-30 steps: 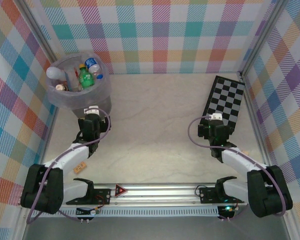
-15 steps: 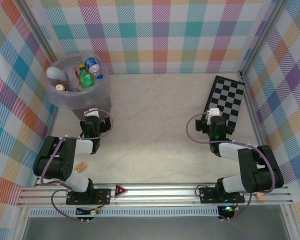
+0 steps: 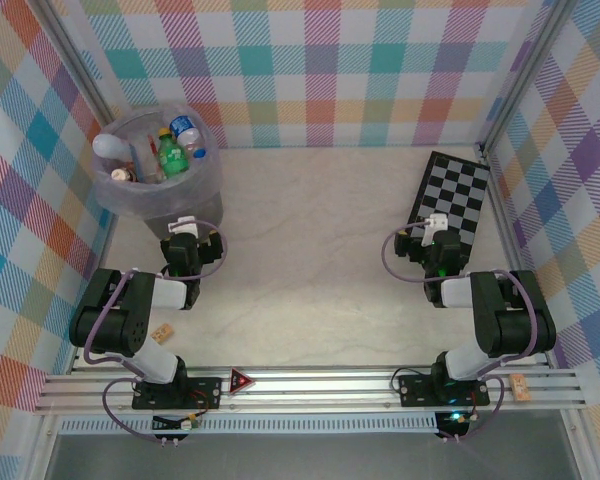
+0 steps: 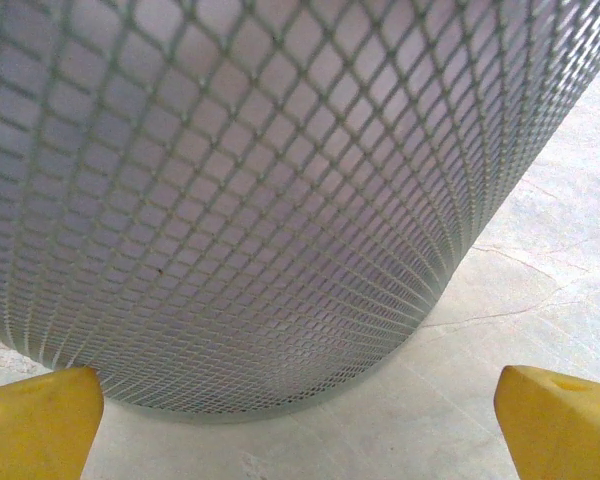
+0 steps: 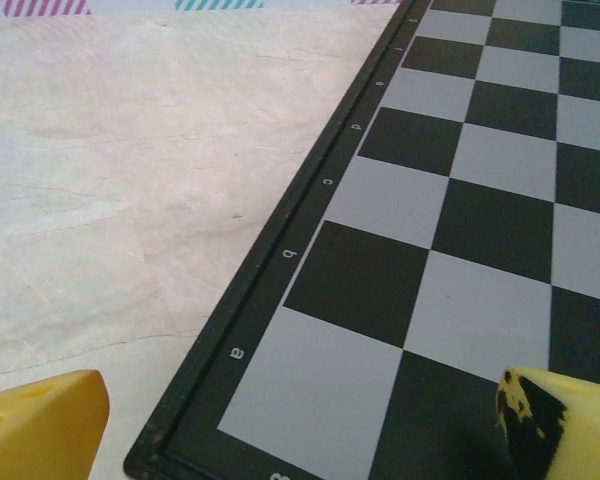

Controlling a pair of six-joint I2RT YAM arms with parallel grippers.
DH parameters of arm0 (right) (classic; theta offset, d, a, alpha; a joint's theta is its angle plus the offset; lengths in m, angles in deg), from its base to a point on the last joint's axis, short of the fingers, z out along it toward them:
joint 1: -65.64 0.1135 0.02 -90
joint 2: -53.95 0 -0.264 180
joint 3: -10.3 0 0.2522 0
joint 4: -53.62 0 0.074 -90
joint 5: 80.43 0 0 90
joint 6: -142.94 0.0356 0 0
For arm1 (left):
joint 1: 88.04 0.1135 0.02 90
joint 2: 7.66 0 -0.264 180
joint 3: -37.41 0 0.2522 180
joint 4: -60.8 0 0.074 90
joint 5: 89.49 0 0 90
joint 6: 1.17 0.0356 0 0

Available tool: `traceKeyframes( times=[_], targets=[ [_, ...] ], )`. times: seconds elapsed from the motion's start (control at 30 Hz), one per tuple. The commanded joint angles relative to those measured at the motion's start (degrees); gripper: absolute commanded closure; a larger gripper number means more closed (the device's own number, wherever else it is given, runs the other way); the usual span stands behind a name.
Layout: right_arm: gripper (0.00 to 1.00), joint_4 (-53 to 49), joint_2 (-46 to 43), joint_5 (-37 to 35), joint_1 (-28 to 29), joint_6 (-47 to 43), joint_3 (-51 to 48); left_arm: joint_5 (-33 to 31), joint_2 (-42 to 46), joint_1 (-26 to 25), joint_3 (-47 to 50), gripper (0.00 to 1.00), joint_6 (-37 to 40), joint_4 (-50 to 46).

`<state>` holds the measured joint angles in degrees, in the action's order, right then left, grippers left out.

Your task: Put the plastic bottles in the bin

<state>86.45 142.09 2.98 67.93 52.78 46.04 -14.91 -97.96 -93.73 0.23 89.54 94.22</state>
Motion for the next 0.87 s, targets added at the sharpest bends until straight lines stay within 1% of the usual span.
traceKeyframes(
  times=[0.0,0.83],
  targets=[
    [0.01,1.6,-0.4,2.2,-0.4,1.1,1.1,0.8,-0.2,0.2,0.7,0.00,-0.3,3.9],
    [0.01,0.7,-0.2,4.0,-1.1,1.4,1.6,0.7,-0.2,0.1,0.7,0.00,-0.3,3.9]
  ],
)
